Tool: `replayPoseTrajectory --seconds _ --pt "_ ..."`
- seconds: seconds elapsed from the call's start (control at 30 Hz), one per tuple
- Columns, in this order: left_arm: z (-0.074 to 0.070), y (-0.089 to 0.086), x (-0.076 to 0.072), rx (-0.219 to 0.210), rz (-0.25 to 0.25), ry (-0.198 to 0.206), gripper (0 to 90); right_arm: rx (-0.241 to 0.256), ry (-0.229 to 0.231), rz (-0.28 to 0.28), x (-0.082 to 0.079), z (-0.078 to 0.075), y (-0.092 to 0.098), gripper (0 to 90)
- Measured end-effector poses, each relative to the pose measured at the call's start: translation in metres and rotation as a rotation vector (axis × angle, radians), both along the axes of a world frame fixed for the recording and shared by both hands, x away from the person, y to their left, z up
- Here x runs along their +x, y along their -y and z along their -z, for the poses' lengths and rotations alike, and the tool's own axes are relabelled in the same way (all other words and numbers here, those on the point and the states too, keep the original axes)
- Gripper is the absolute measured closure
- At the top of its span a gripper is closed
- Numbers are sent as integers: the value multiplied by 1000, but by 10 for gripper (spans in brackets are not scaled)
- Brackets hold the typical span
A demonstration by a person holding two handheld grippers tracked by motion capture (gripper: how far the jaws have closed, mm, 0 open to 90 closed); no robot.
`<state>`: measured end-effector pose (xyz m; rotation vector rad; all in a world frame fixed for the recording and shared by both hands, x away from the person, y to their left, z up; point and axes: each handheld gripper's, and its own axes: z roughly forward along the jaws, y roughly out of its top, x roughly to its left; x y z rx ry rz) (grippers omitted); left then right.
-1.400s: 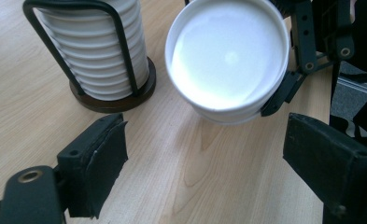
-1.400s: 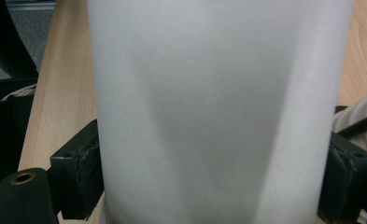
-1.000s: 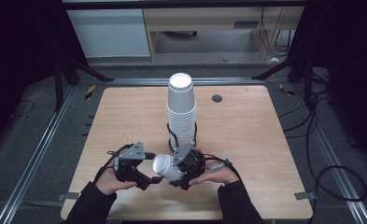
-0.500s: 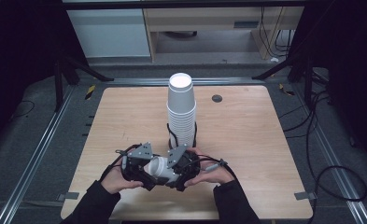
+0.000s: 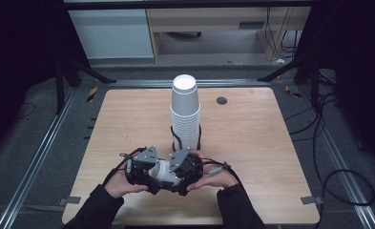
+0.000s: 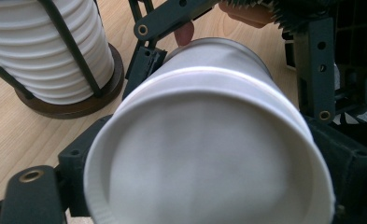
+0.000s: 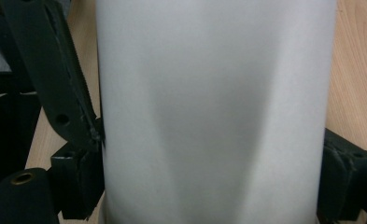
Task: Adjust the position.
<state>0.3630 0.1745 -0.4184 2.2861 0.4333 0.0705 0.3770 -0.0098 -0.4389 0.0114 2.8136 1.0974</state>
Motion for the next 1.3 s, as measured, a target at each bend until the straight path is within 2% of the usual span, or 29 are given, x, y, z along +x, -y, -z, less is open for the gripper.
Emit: replayPoseTrajectory --seconds 0.5,0.8,1.0,1.13,1.3 --pt "-2 -2 1 5 9 -20 187 -7 -7 -18 1 0 -3 134" --pt "-1 0 1 28 8 -17 194 -13 -4 -6 1 1 -4 119" --pt "-3 -2 1 4 0 -19 199 6 -1 -5 1 0 -2 85" --pt "-4 -3 1 29 -7 -5 199 3 -2 3 1 -1 -1 60" --pt "-4 -4 1 31 -2 -9 200 20 3 11 1 -4 3 59"
